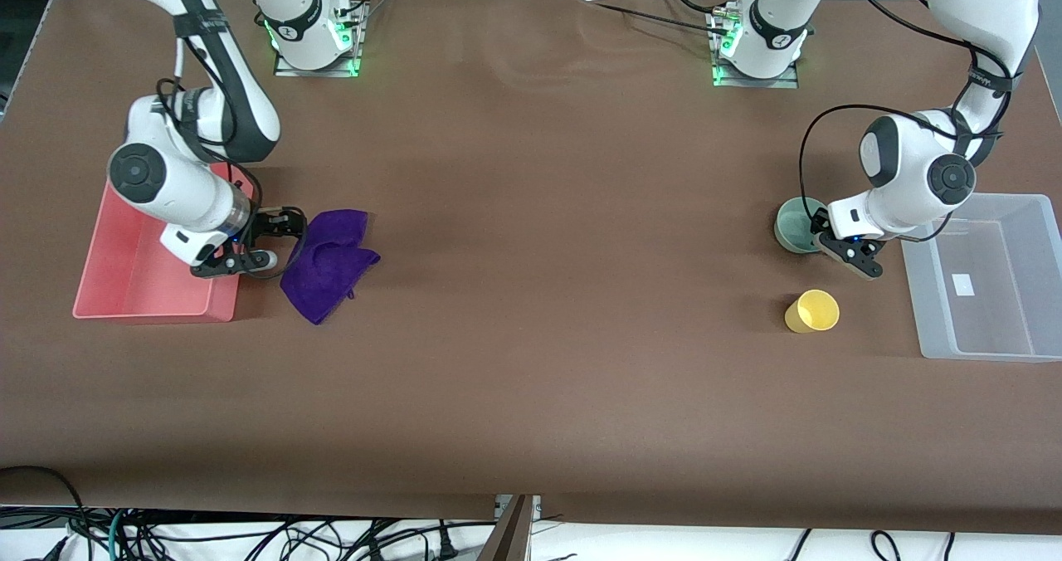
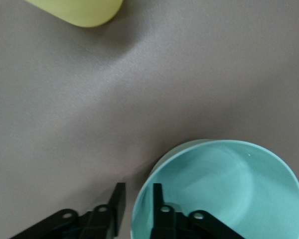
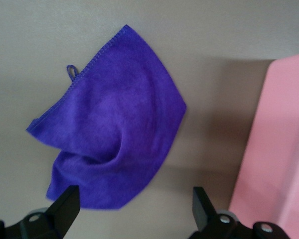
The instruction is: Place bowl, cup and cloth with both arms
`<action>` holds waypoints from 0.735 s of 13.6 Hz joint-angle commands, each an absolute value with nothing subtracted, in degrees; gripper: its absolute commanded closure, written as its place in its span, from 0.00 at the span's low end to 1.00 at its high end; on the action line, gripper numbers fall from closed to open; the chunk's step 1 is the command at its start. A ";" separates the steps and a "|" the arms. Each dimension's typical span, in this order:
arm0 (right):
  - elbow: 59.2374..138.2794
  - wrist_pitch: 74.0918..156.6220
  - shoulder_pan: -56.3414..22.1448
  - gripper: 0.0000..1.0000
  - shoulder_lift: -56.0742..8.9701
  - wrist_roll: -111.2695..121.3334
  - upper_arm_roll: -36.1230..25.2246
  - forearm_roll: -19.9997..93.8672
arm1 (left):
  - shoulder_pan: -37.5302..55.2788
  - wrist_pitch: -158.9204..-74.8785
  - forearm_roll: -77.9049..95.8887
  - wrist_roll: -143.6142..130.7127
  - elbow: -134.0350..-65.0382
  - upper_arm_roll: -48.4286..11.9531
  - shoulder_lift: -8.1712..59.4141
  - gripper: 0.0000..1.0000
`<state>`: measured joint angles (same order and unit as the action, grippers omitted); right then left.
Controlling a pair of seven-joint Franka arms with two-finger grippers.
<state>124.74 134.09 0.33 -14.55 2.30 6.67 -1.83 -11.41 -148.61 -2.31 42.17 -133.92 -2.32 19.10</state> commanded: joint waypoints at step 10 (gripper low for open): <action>128.94 152.67 -2.99 1.00 -23.82 -1.30 7.21 -2.11 | -19.84 -115.66 -4.47 55.25 -108.74 -1.93 13.70 1.00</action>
<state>128.05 151.98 -2.53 -24.70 1.55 7.10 -1.81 -15.54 -117.54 -2.69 49.22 -114.52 -1.82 10.16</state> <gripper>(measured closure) 0.313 0.969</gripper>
